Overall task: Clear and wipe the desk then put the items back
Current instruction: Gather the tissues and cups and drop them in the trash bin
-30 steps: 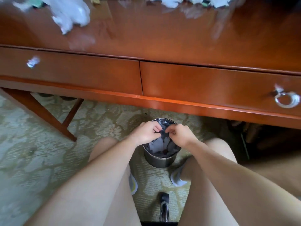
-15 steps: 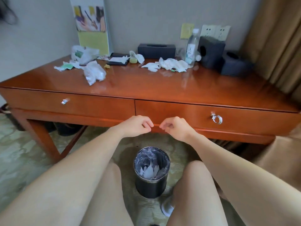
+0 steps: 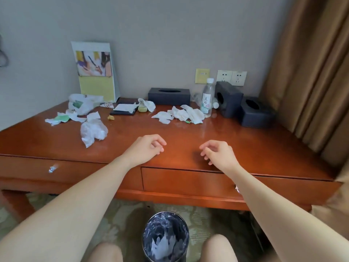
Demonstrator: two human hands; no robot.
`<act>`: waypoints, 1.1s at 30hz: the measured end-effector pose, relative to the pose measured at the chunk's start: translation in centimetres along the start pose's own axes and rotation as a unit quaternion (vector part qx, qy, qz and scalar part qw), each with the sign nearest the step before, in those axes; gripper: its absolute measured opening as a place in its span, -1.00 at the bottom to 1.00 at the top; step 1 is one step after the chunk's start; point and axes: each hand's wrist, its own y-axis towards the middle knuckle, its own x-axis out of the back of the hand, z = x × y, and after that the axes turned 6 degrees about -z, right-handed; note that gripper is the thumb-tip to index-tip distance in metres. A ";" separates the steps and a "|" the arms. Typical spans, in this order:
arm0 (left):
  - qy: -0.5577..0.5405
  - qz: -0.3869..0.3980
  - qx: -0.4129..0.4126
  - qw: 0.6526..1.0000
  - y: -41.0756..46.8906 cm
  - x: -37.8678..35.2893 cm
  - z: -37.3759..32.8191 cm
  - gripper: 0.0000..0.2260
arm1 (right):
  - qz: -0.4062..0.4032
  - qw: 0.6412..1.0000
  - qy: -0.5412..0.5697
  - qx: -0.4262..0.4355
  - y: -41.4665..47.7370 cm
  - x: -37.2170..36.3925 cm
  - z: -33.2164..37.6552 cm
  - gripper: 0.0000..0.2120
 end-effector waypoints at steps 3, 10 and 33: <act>0.018 -0.010 0.000 1.000 3.9 -0.3 0.5 -0.84 | 0.009 0.998 -0.060 -0.012 4.1 -0.3 -0.5 -0.85; 0.063 -0.028 -0.019 0.997 13.3 -2.1 1.4 -0.76 | 0.000 0.987 -0.159 -0.006 13.2 -2.4 -1.8 -0.60; 0.174 -0.022 -0.122 0.977 21.5 -6.6 2.5 -0.82 | 0.005 0.953 -0.293 0.074 19.7 -5.9 -2.2 -0.58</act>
